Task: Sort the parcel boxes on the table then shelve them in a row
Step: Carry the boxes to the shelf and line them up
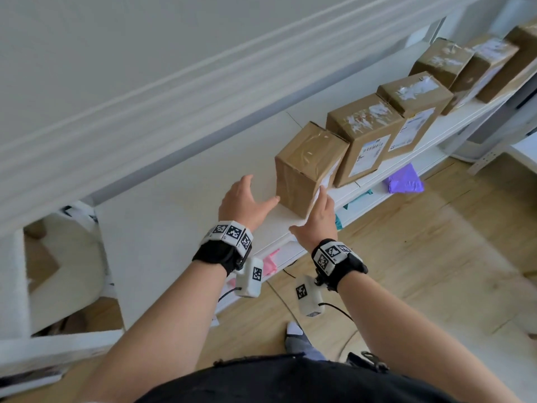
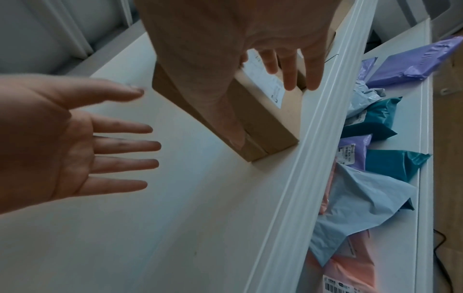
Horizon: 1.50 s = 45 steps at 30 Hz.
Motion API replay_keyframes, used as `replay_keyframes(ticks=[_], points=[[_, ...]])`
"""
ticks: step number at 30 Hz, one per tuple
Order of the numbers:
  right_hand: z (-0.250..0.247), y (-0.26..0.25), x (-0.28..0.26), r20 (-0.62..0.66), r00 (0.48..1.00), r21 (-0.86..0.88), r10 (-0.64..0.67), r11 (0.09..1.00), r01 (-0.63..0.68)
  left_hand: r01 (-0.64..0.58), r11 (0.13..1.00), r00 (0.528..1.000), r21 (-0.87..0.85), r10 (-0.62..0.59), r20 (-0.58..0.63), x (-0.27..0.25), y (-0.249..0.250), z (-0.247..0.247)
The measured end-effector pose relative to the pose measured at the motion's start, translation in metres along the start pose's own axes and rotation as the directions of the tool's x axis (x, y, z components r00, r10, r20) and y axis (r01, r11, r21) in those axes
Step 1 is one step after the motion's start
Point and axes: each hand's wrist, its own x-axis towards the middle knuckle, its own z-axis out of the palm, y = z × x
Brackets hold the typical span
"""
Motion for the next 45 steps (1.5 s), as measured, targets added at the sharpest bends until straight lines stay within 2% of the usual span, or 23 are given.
replay_keyframes(ticks=[7,13,16,20,24,31,35,39,45], points=[[0.009,-0.028,-0.057,-0.090,0.994,-0.172,-0.060,0.984,0.044,-0.097,0.966,0.995,0.238,0.099,0.002,-0.043,-0.048,-0.020],[0.030,-0.068,-0.120,-0.045,0.977,-0.336,-0.208,0.924,0.181,-0.169,0.932,0.985,0.321,0.166,0.036,-0.091,-0.100,-0.047],[0.052,-0.086,-0.152,0.004,0.966,-0.397,-0.257,0.886,0.238,-0.180,0.924,0.984,0.337,0.172,0.054,-0.115,-0.133,-0.061],[0.086,-0.099,-0.191,0.107,0.961,-0.477,-0.254,0.835,0.274,-0.204,0.916,0.977,0.345,0.171,0.124,-0.150,-0.178,-0.067],[0.120,-0.106,-0.221,0.289,0.932,-0.535,-0.219,0.770,0.347,-0.150,0.937,0.980,0.315,0.100,0.169,-0.180,-0.224,-0.065],[0.157,-0.121,-0.249,0.532,0.800,-0.531,-0.277,0.627,0.571,0.092,0.945,0.984,0.313,-0.134,0.116,-0.225,-0.273,-0.071],[0.172,-0.131,-0.268,0.648,0.685,-0.450,-0.332,0.558,0.697,0.244,0.935,0.966,0.257,-0.259,0.024,-0.254,-0.287,-0.075],[0.185,-0.143,-0.291,0.747,0.554,-0.357,-0.368,0.480,0.801,0.401,0.897,0.916,0.186,-0.388,-0.104,-0.287,-0.300,-0.090],[0.222,-0.183,-0.337,0.806,0.341,-0.136,-0.484,0.410,0.902,0.587,0.806,0.794,0.073,-0.556,-0.246,-0.328,-0.332,-0.131]])
